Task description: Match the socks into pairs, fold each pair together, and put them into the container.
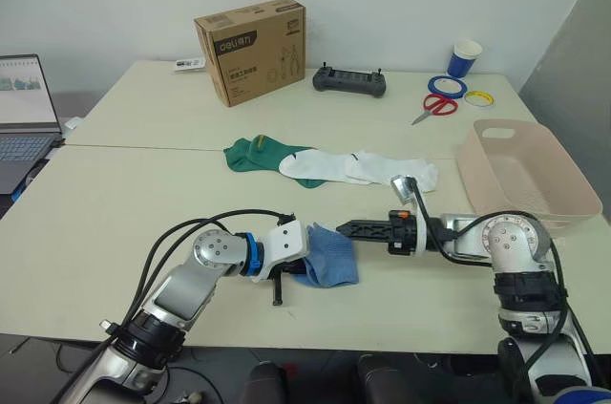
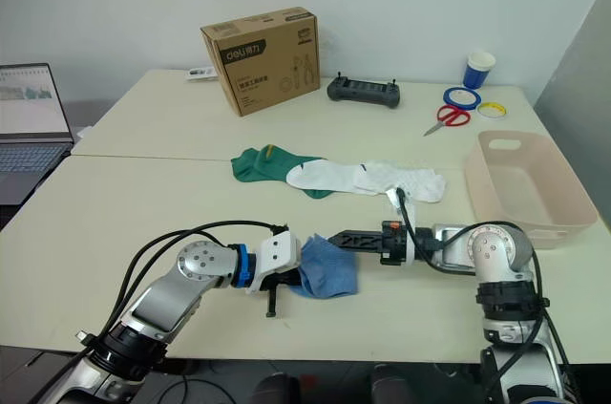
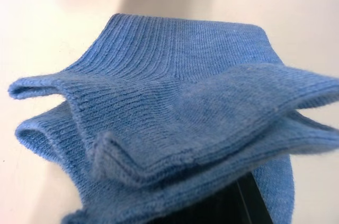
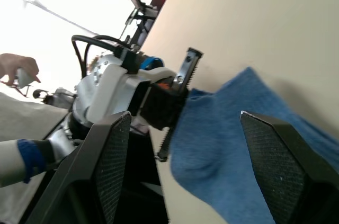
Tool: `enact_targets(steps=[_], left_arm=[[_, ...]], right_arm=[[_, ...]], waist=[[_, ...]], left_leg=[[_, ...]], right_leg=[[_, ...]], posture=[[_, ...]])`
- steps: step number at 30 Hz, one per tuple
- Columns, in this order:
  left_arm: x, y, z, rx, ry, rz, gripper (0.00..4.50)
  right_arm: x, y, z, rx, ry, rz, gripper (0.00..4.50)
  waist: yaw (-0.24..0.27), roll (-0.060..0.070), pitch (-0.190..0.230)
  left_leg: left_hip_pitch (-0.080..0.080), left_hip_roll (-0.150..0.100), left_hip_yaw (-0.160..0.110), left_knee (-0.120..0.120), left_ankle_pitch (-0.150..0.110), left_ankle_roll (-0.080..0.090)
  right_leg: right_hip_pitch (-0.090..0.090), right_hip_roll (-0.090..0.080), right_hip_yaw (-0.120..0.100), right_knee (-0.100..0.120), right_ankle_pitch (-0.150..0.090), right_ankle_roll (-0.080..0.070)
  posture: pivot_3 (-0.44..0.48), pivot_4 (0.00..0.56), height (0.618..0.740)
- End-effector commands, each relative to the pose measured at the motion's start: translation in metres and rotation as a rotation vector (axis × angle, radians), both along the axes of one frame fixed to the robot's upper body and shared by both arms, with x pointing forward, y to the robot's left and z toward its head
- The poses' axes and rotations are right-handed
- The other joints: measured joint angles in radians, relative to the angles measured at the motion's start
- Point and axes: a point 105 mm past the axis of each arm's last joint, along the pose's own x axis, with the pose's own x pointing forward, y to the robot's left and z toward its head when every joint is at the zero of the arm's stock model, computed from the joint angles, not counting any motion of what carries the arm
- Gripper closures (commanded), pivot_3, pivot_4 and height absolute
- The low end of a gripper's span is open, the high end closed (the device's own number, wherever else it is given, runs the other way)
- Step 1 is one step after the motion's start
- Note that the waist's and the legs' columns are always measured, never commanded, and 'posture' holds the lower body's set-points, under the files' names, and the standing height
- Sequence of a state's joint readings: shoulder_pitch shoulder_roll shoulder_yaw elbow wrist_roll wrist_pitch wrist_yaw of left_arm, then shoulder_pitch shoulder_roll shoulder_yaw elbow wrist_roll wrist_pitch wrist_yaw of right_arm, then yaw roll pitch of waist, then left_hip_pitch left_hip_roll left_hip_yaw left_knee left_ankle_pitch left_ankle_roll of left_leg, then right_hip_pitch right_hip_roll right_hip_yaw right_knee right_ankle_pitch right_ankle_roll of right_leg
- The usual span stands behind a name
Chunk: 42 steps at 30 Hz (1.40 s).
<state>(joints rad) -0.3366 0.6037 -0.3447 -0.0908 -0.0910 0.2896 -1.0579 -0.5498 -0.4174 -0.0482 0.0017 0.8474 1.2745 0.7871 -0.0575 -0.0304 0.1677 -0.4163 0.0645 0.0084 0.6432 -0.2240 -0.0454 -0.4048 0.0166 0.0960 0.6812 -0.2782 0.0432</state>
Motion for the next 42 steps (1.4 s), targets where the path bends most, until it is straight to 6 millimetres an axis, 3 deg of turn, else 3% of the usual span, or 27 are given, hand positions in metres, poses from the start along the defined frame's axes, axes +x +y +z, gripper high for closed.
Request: enact_targets(steps=[1,3,5,10,14,18,21,27,30,35,38,42], left_arm=[[0.0,0.009,-0.013,0.06,0.021,0.032,4.5],[0.0,0.009,-0.013,0.061,0.022,0.03,4.5],[0.0,0.008,-0.013,0.061,0.023,0.027,4.5],[0.0,0.009,-0.013,0.066,0.022,0.023,4.5],[-0.001,0.01,-0.013,0.069,0.021,0.018,4.5],[-0.006,0.011,-0.003,0.053,0.016,-0.018,4.5],[-0.005,0.025,0.007,0.116,-0.04,-0.056,4.5],[0.001,0.041,0.046,0.081,-0.062,-0.015,4.5],[0.003,0.039,0.07,-0.016,-0.067,-0.003,4.5],[-0.014,0.019,0.079,-0.113,-0.04,-0.095,4.5],[-0.014,0.01,0.083,-0.158,-0.032,-0.09,4.5],[0.0,0.013,0.062,-0.076,-0.046,-0.036,4.5]], right_arm=[[-0.003,0.007,0.014,0.003,-0.222,0.042,1.51],[-0.004,0.01,0.009,-0.081,-0.465,0.071,2.16],[-0.02,0.015,-0.003,-0.142,-0.634,0.211,2.83],[-0.022,0.019,-0.035,-0.176,-0.641,0.262,4.45],[-0.015,0.018,-0.058,-0.223,-0.608,0.241,4.45],[-0.013,0.02,-0.063,-0.23,-0.615,0.248,4.45],[-0.013,0.022,-0.064,-0.221,-0.605,0.249,4.45],[-0.013,0.026,-0.06,-0.205,-0.606,0.247,4.45],[-0.013,0.026,-0.058,-0.2,-0.625,0.24,4.45],[-0.017,0.023,-0.051,-0.199,-0.641,0.245,4.45],[-0.018,0.023,-0.05,-0.204,-0.639,0.255,4.45],[-0.019,0.024,-0.049,-0.204,-0.637,0.258,4.45]], waist=[[0.0,0.0,0.0],[0.0,0.0,0.0],[0.001,0.0,0.0],[0.0,0.0,0.0],[0.001,0.0,0.0],[0.0,0.0,0.0],[-0.003,0.0,0.001],[-0.002,0.0,0.003],[0.0,-0.001,0.004],[0.001,-0.001,0.004],[0.001,-0.002,0.004],[0.002,-0.001,0.004]], left_leg=[[0.0,0.0,0.0,0.0,0.0,0.0],[0.0,0.0,0.0,-0.001,0.0,0.0],[0.0,0.0,0.0,0.0,0.0,0.0],[0.0,0.0,0.0,0.0,0.0,0.0],[0.0,0.0,0.001,0.0,0.0,0.0],[0.0,0.0,0.0,0.0,0.0,0.0],[0.001,0.0,0.0,0.0,0.0,0.0],[0.001,0.001,0.0,-0.001,0.0,0.0],[0.0,0.001,0.0,-0.001,0.0,0.0],[0.0,0.0,0.001,-0.001,0.0,0.0],[-0.001,0.0,0.0,-0.001,0.0,0.0],[0.0,0.0,-0.002,-0.001,0.0,0.0]], right_leg=[[0.0,0.0,0.0,0.0,0.0,0.0],[0.0,0.0,0.0,0.0,0.0,0.0],[0.0,0.0,0.0,0.0,0.0,0.0],[0.0,0.0,0.0,0.0,0.0,0.0],[0.0,0.0,0.0,0.0,-0.002,-0.004],[0.0,0.0,0.0,0.0,-0.002,-0.003],[0.0,0.0,0.0,0.0,-0.002,-0.003],[0.0,0.001,0.0,0.0,-0.002,-0.005],[-0.001,0.001,0.0,0.0,-0.002,-0.004],[-0.001,0.0,0.0,0.0,-0.002,-0.002],[-0.001,0.0,-0.001,0.0,-0.002,-0.002],[-0.001,0.001,-0.001,0.0,-0.002,-0.002]], posture=[[0.0,0.15,0.74],[0.0,0.15,0.74],[0.0,0.15,0.74],[0.0,0.15,0.74],[0.0,0.15,0.74],[0.0,0.15,0.74],[0.0,0.15,0.74],[0.0,0.15,0.74],[0.0,0.15,0.74],[0.0,0.15,0.74],[0.0,0.15,0.74],[0.0,0.15,0.74]])
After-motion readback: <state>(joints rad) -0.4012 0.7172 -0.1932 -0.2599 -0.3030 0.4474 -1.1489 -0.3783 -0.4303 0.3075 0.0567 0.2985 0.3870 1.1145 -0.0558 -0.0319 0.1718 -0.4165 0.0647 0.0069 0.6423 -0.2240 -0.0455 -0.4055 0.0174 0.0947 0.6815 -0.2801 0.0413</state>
